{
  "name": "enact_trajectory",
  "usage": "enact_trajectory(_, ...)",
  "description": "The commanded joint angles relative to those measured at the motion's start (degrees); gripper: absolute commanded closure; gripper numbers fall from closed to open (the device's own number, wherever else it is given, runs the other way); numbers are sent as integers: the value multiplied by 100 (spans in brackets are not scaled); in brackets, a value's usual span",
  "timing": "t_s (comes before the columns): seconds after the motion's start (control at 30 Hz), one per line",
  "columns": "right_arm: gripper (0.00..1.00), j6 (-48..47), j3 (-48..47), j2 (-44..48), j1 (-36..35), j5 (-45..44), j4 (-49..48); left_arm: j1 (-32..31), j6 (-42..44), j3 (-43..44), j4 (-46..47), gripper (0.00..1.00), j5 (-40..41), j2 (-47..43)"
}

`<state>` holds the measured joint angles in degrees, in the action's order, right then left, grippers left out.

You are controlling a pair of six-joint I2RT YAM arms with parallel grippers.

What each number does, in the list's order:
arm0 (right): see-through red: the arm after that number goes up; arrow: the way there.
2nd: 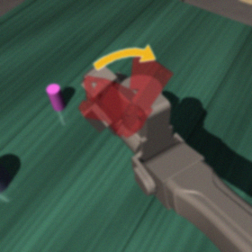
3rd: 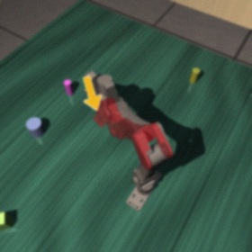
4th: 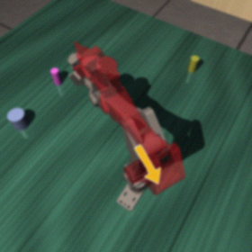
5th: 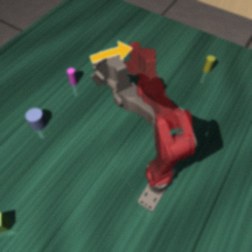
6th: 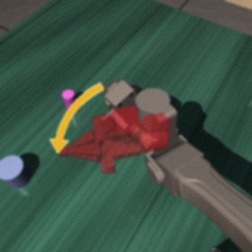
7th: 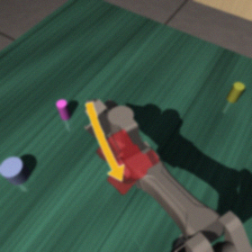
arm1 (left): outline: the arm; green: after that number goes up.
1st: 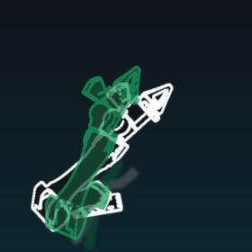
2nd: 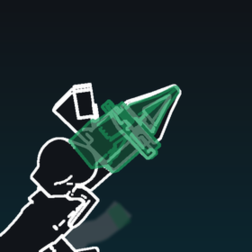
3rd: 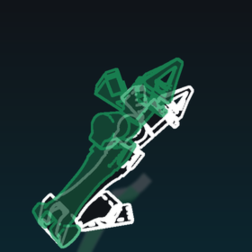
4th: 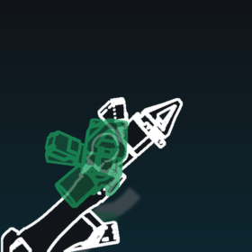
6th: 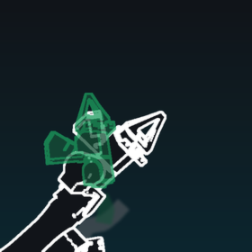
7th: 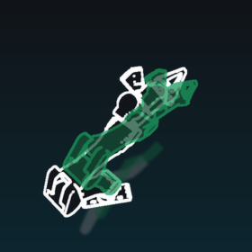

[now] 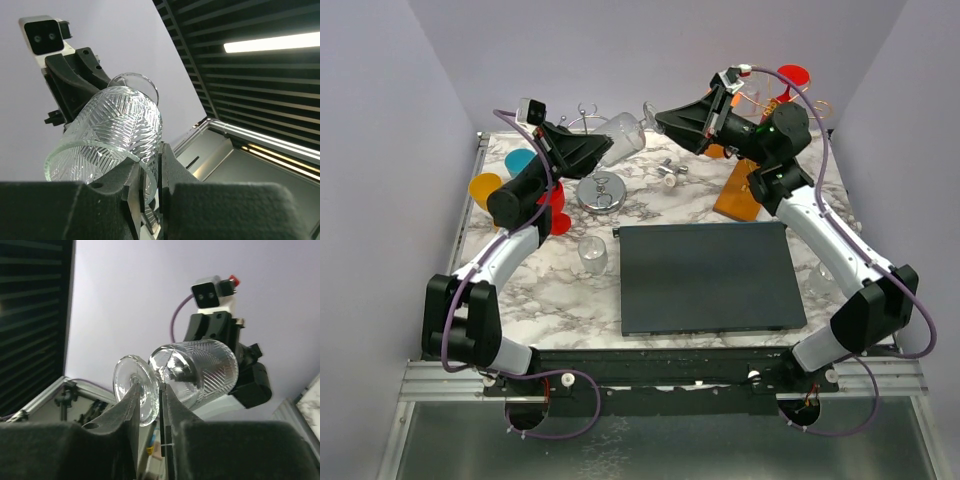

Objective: Take the wine glass off the wine glass rack
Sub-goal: Place the wine glass at the center of the board.

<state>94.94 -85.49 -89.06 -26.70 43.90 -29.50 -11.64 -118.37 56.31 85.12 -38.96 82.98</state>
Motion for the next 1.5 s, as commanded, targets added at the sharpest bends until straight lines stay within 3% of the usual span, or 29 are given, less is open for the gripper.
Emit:
enact_trajectory(0.0,67,-1624,-119,444,-50,-486,1543,-7,644,-52,-310,100,-228,-383)
enact_trajectory(0.1,39,-2374,-269,584,-47,-969,2517,-8,1092,-64,-1002,100,-335,-683)
enact_trajectory(0.2,27,-2806,-232,756,-41,-1434,3067,28,1747,-51,-2046,100,-419,-1115)
enact_trajectory(0.27,23,-3067,-188,874,-41,-1702,3316,40,2345,31,-3033,100,-444,-1461)
enact_trajectory(0.37,18,-3348,-63,1075,-46,-2059,3548,39,3588,354,-5250,100,-323,-1996)
enact_trajectory(0.47,16,-3627,-22,1207,-45,-2395,3767,47,5102,990,-8129,100,236,-2420)
enact_trajectory(0.53,14,-3876,-141,1194,-41,-2579,4026,45,5596,1233,-9231,100,691,-2646)
enact_trajectory(0.77,6,-4536,-510,1131,-46,-2858,4450,47,6565,1745,-11630,100,1930,-3182)
enact_trajectory(0.83,0,-4705,-613,1101,-46,-2881,4550,45,6773,1936,-12289,100,2431,-3250)
enact_trajectory(1.0,0,-5054,-836,1049,-44,-2930,4761,42,7075,2434,-13776,100,3907,-3126)
enact_trajectory(1.17,0,-5479,-1246,1047,-42,-3009,5063,48,7419,2384,-14641,100,5339,-2854)
enact_trajectory(1.47,0,-5766,-1478,1519,-46,-3097,5181,92,7863,1787,-14614,100,6473,-1880)
